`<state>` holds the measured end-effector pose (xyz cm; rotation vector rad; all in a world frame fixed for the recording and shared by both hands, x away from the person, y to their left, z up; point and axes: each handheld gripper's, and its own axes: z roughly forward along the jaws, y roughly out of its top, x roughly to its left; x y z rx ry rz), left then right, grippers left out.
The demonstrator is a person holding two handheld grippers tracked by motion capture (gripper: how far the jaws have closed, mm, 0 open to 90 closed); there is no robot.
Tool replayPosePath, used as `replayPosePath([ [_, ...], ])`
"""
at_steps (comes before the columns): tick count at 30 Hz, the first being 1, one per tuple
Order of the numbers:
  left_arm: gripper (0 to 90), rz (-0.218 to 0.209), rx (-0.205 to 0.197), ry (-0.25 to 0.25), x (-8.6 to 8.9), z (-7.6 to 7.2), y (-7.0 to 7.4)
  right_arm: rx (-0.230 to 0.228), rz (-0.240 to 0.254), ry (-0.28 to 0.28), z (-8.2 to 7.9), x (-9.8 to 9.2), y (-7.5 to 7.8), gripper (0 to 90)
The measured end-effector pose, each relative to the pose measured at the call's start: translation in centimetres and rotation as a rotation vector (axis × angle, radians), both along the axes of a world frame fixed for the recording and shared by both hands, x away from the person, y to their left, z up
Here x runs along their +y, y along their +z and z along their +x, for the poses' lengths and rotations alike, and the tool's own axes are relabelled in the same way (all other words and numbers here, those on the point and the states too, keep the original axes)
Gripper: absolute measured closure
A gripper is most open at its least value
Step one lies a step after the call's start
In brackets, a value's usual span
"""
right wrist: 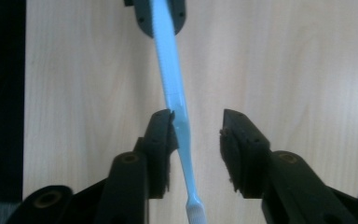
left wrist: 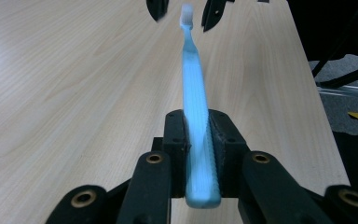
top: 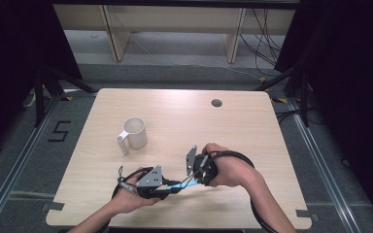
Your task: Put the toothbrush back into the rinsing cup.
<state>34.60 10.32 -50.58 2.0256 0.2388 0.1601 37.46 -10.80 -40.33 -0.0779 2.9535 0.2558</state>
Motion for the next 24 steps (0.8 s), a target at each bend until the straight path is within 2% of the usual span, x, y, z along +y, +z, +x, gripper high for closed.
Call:
replayPosePath([
  [1, 77.6, 0.0, 0.0, 0.0, 0.0, 0.0, 0.0, -0.013, 0.021, -0.01, 0.0, -0.2, 0.2, 62.1],
  [2, 77.6, -0.004, -0.001, 0.008, 0.0, 0.0, 0.0, -0.022, 0.048, -0.054, -0.3, -0.4, 0.4, 61.3],
  [3, 77.6, -0.012, 0.001, 0.014, 0.1, 0.0, 0.0, -0.022, 0.048, -0.054, -0.3, -0.4, 0.4, 61.3],
  [4, 77.6, -0.015, -0.002, 0.025, 0.3, 0.1, 0.0, -0.042, 0.109, -0.104, -0.6, -0.9, 0.9, 58.9],
  [5, 77.6, -0.015, -0.002, 0.025, 0.3, 0.1, 0.0, -0.042, 0.109, -0.104, -0.6, -0.9, 0.9, 58.9],
  [6, 77.6, -0.023, -0.003, 0.033, 0.3, 0.1, 0.0, -0.07, 0.15, -0.134, -0.7, -1.4, 1.2, 57.1],
  [7, 77.6, -0.034, -0.002, 0.032, 0.3, 0.2, -0.1, -0.07, 0.15, -0.134, -0.7, -1.4, 1.2, 57.1],
  [8, 77.6, -0.03, -0.004, 0.038, 0.5, 0.3, 0.0, -0.078, 0.178, -0.173, -0.9, -1.7, 1.4, 56.7],
  [9, 77.7, -0.034, -0.005, 0.058, 0.7, 0.3, 0.0, -0.096, 0.279, -0.195, -1.0, -2.4, 1.7, 56.2],
  [12, 77.6, -0.046, -0.003, 0.076, 1.0, 0.5, 0.0, -0.122, 0.374, -0.252, -1.5, -3.3, 2.0, 56.2],
  [13, 77.6, -0.046, -0.003, 0.076, 1.0, 0.5, 0.0, -0.122, 0.374, -0.252, -1.5, -3.3, 2.0, 56.2],
  [15, 77.6, -0.065, -0.008, 0.092, 1.2, 0.7, 0.0, -0.129, 0.451, -0.286, -1.9, -4.1, 1.8, 56.5],
  [17, 77.6, -0.067, -0.016, 0.117, 1.3, 0.7, 0.1, -0.13, 0.478, -0.313, -2.2, -4.5, 1.6, 56.8],
  [19, 77.7, -0.067, -0.019, 0.121, 1.4, 0.8, 0.1, -0.135, 0.502, -0.339, -2.4, -4.9, 1.3, 56.8],
  [20, 77.7, -0.079, -0.024, 0.139, 1.5, 0.8, 0.1, -0.136, 0.514, -0.354, -2.5, -5.1, 1.1, 56.7],
  [22, 77.7, -0.095, -0.031, 0.146, 1.6, 0.9, 0.1, -0.134, 0.554, -0.386, -2.6, -5.4, 0.8, 55.6],
  [24, 77.7, -0.091, -0.032, 0.162, 1.8, 0.9, 0.2, -0.117, 0.595, -0.428, -2.7, -5.8, 0.3, 54.4],
])
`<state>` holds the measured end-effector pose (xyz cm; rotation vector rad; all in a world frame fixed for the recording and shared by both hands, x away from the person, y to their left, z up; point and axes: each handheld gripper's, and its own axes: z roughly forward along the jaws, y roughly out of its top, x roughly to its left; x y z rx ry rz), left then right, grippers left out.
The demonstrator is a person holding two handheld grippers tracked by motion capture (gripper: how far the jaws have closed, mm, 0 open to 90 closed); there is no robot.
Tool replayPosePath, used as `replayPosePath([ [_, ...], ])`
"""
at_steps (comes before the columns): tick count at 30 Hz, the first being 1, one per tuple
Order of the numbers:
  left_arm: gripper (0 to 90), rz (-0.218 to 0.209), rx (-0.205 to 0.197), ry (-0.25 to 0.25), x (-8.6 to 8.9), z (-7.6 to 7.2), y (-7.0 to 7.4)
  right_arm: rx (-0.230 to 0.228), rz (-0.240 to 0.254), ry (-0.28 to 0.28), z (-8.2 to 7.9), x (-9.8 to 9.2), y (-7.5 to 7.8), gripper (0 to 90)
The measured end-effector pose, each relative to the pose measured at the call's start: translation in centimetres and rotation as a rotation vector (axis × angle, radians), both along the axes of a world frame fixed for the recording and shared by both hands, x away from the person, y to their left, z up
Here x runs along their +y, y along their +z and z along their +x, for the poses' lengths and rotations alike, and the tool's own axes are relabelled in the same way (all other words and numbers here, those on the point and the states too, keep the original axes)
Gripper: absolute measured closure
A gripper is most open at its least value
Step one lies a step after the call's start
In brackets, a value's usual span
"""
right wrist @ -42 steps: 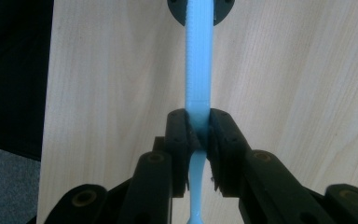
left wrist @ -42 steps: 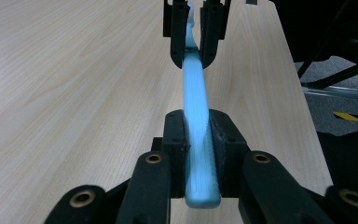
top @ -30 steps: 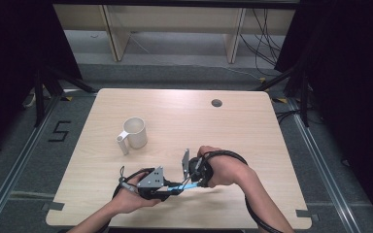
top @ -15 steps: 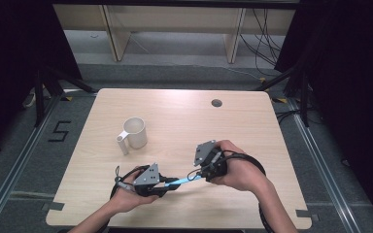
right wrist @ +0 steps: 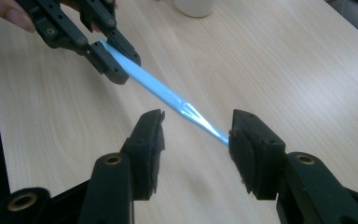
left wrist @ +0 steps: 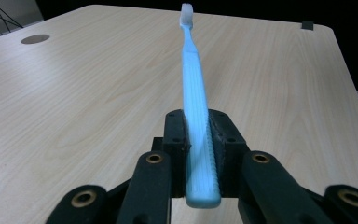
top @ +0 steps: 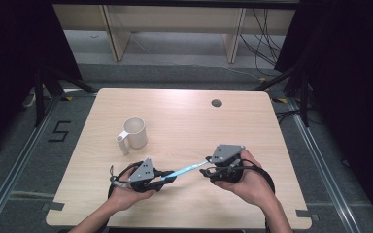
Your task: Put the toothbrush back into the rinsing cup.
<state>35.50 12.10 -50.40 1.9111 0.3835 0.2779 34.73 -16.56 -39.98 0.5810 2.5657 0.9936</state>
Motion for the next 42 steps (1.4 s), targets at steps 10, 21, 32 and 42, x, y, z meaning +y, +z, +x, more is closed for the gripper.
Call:
replayPosePath([
  [10, 77.7, -0.02, -0.012, 0.039, 0.4, 0.3, 0.2, 0.055, 0.08, -0.052, -0.3, -1.1, -2.2, 52.9],
  [21, 77.7, -0.068, -0.051, 0.059, 0.5, 0.3, 0.6, 0.182, 0.289, -0.164, 0.1, -0.2, -5.0, 52.2],
  [32, 77.7, -0.097, -0.055, 0.071, 0.4, 0.3, 0.6, 0.235, 0.403, -0.203, 1.4, 0.5, -6.0, 48.7],
  [42, 77.7, -0.123, -0.07, 0.086, 0.4, 0.4, 0.7, 0.28, 0.529, -0.231, 1.8, 1.0, -6.6, 47.0],
])
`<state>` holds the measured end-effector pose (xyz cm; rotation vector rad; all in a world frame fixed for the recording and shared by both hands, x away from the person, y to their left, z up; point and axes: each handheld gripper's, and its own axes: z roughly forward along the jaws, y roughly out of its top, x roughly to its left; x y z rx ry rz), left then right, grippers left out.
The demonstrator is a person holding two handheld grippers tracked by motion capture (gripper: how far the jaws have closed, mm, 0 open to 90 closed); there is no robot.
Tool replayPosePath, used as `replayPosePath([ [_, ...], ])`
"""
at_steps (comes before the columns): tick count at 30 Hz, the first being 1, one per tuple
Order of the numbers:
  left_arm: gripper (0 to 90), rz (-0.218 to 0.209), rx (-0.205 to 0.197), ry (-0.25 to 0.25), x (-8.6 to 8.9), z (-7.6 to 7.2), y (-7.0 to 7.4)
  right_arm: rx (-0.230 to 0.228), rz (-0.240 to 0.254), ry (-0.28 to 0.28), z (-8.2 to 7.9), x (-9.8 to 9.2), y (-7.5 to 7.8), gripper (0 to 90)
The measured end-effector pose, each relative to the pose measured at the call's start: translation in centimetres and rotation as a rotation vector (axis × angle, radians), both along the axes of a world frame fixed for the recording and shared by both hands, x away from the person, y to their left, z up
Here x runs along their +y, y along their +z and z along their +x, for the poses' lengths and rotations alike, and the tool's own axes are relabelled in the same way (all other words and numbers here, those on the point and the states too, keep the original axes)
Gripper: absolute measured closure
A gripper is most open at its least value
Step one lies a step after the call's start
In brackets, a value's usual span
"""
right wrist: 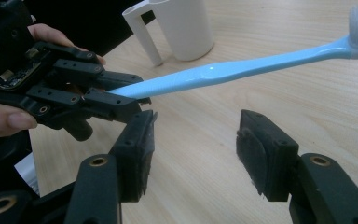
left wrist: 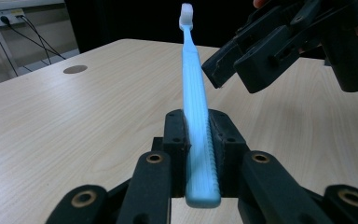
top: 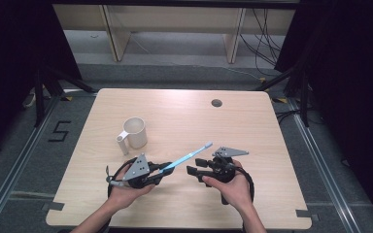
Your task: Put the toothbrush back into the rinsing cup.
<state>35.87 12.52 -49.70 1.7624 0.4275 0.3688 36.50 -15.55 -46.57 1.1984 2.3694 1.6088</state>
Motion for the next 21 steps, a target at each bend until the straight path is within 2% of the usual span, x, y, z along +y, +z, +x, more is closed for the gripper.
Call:
replayPosePath([
  [3, 77.7, -0.002, -0.001, 0.004, 0.02, 0.05, 0.01, 0.007, 0.019, 0.0, 0.0, 0.0, 0.03, 47.0],
  [4, 77.7, 0.009, 0.004, 0.009, 0.08, 0.01, 0.07, -0.019, 0.005, -0.002, 0.33, 0.01, -0.2, 46.9],
  [5, 77.7, 0.012, 0.006, 0.011, 0.1, -0.01, 0.1, -0.019, 0.005, -0.002, 0.33, 0.01, -0.2, 46.9],
  [6, 77.7, 0.007, 0.004, 0.01, 0.08, 0.01, 0.08, 0.0, 0.018, 0.0, 0.23, 0.03, -0.09, 46.8],
  [7, 77.8, -0.006, 0.0, 0.005, 0.05, 0.08, 0.03, -0.004, 0.022, -0.002, 0.25, 0.06, -0.12, 46.7],
  [8, 77.7, -0.008, 0.0, 0.012, 0.08, 0.09, 0.02, -0.029, 0.02, -0.009, 0.35, 0.12, -0.24, 46.6],
  [10, 77.7, -0.012, 0.002, 0.013, 0.1, 0.11, 0.02, -0.028, 0.028, -0.019, 0.28, 0.13, -0.2, 46.6],
  [11, 77.7, 0.001, 0.005, 0.023, 0.2, 0.04, 0.12, -0.005, 0.044, -0.031, 0.13, 0.2, -0.13, 46.4],
  [12, 77.7, -0.008, 0.003, 0.028, 0.25, 0.06, 0.15, -0.021, 0.045, -0.051, 0.2, 0.18, -0.15, 46.2],
  [15, 77.7, -0.016, 0.008, 0.033, 0.3, 0.1, 0.17, -0.032, 0.061, -0.052, 0.25, 0.16, -0.1, 46.0],
  [16, 77.7, -0.027, 0.009, 0.031, 0.34, 0.16, 0.18, -0.045, 0.084, -0.063, 0.27, 0.17, -0.02, 45.4],
  [17, 77.7, -0.027, 0.009, 0.031, 0.34, 0.16, 0.18, -0.045, 0.084, -0.063, 0.27, 0.17, -0.02, 45.4],
  [18, 77.7, -0.049, 0.001, 0.022, 0.35, 0.32, 0.14, -0.015, 0.097, -0.071, 0.13, 0.34, 0.16, 44.8],
  [19, 77.7, -0.039, 0.006, 0.031, 0.47, 0.23, 0.26, -0.04, 0.072, -0.064, 0.24, 0.28, 0.17, 44.8],
  [20, 77.7, -0.042, 0.002, 0.034, 0.52, 0.24, 0.29, -0.044, 0.099, -0.06, 0.16, 0.43, 0.16, 44.8],
  [21, 77.7, -0.042, 0.002, 0.034, 0.52, 0.24, 0.29, -0.044, 0.099, -0.06, 0.16, 0.43, 0.16, 44.8],
])
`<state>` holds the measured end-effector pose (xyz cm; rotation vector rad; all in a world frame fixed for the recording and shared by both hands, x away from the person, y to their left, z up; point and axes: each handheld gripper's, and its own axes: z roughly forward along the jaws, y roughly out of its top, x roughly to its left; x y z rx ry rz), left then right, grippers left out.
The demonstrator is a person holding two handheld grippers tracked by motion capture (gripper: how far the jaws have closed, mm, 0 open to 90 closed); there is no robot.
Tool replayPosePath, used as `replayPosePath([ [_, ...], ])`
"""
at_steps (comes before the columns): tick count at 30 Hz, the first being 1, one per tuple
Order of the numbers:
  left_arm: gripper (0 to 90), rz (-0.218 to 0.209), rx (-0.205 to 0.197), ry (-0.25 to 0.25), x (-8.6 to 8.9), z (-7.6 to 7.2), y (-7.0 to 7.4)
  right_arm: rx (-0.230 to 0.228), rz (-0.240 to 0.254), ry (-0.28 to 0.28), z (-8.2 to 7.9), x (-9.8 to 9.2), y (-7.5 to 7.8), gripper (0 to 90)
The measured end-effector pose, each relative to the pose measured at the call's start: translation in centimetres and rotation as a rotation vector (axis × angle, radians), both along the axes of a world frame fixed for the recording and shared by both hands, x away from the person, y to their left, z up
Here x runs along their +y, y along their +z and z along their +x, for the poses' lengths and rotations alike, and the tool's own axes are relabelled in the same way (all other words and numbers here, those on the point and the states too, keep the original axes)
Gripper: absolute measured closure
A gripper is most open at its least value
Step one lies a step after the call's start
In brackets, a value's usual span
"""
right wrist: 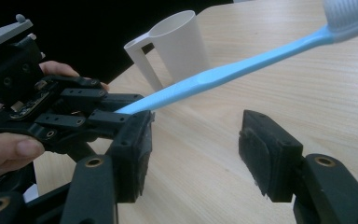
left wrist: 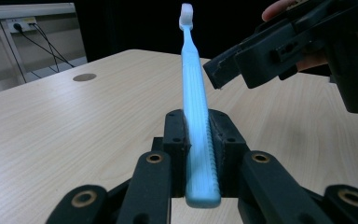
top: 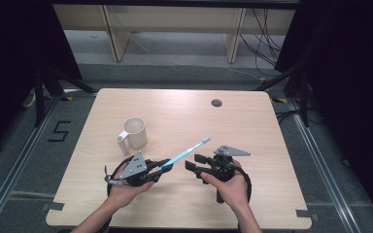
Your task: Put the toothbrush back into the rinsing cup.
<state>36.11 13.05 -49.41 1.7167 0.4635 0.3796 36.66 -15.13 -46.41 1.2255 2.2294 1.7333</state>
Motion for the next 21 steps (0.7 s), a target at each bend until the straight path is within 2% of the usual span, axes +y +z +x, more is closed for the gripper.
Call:
replayPosePath([
  [1, 77.7, -0.015, -0.002, 0.004, 0.05, 0.04, 0.0, -0.003, -0.011, -0.002, -0.1, 0.05, 0.04, 44.7],
  [6, 77.7, -0.019, -0.001, 0.013, 0.3, 0.09, 0.11, -0.007, -0.018, -0.006, -0.12, 0.07, 0.01, 44.7],
  [7, 77.7, -0.022, -0.002, 0.019, 0.35, 0.13, 0.13, -0.005, 0.001, -0.016, -0.14, 0.07, 0.03, 44.8],
  [10, 77.7, -0.026, -0.002, 0.022, 0.38, 0.18, 0.11, -0.007, 0.006, -0.029, -0.13, 0.13, 0.06, 44.7],
  [12, 77.7, -0.033, 0.0, 0.027, 0.4, 0.17, 0.11, -0.006, 0.047, -0.038, -0.14, 0.32, 0.09, 44.7],
  [14, 77.7, -0.036, -0.001, 0.029, 0.41, 0.16, 0.12, -0.015, 0.047, -0.046, -0.06, 0.37, 0.06, 44.8],
  [16, 77.8, -0.057, -0.009, 0.022, 0.35, 0.28, 0.03, -0.01, 0.057, -0.063, -0.05, 0.37, 0.09, 44.7],
  [18, 77.7, -0.056, -0.01, 0.027, 0.4, 0.3, 0.02, -0.015, 0.07, -0.069, -0.01, 0.37, 0.11, 44.7],
  [19, 77.7, -0.045, -0.006, 0.031, 0.46, 0.26, 0.07, 0.009, 0.08, -0.074, -0.02, 0.45, 0.16, 44.6],
  [21, 77.7, -0.034, -0.001, 0.037, 0.5, 0.21, 0.14, 0.009, 0.093, -0.073, 0.06, 0.45, 0.17, 44.5],
])
